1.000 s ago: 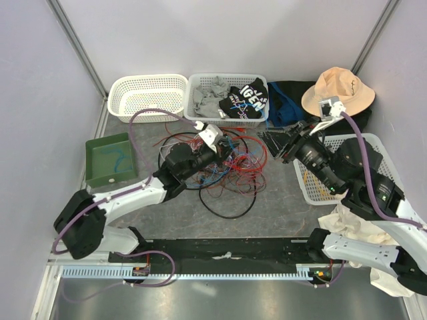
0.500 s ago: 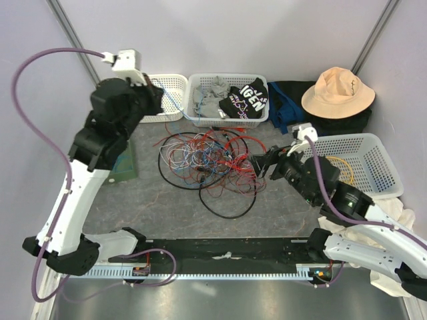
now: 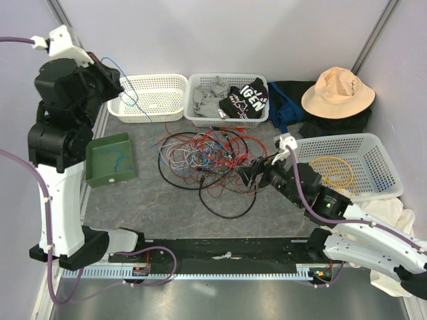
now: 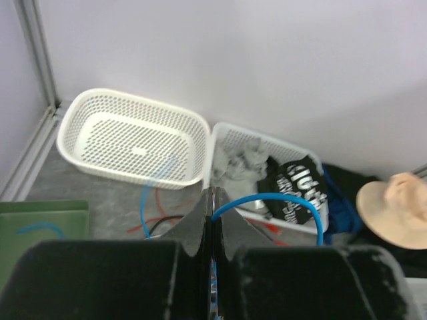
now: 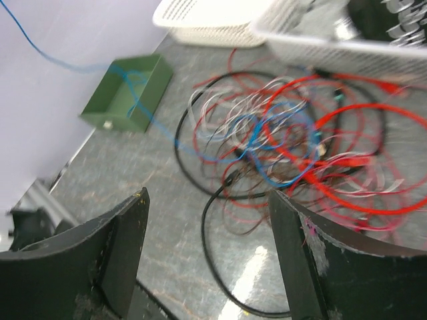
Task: Untangle the cables
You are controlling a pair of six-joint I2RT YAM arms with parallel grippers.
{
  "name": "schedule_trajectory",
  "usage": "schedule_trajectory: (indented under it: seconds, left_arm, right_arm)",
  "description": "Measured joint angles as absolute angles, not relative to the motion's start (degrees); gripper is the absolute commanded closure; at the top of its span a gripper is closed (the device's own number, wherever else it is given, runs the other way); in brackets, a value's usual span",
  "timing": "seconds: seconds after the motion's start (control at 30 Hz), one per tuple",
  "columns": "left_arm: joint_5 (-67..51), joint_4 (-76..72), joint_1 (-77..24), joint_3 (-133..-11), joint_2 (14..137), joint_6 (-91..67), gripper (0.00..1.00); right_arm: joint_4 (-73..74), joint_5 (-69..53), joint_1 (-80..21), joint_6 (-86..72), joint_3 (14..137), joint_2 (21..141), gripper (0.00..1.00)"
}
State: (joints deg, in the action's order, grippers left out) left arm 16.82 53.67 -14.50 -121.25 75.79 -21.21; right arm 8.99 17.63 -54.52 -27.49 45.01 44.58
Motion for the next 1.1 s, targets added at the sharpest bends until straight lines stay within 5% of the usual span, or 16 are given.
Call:
schedule_trajectory:
  seconds: [0.5, 1.1]
  left_arm:
    - [2.33, 52.93, -14.48, -130.26, 79.88, -32.58, 0.98]
    - [-3.64, 52.56, -14.48, -117.97, 75.48, -35.64, 0.98]
  right_arm:
    - [-22.92, -1.39, -56.60, -25.06, 36.84, 67.11, 0.02]
    - [-62.26, 3.29, -61.65, -24.84, 46.02, 90.80, 0.05]
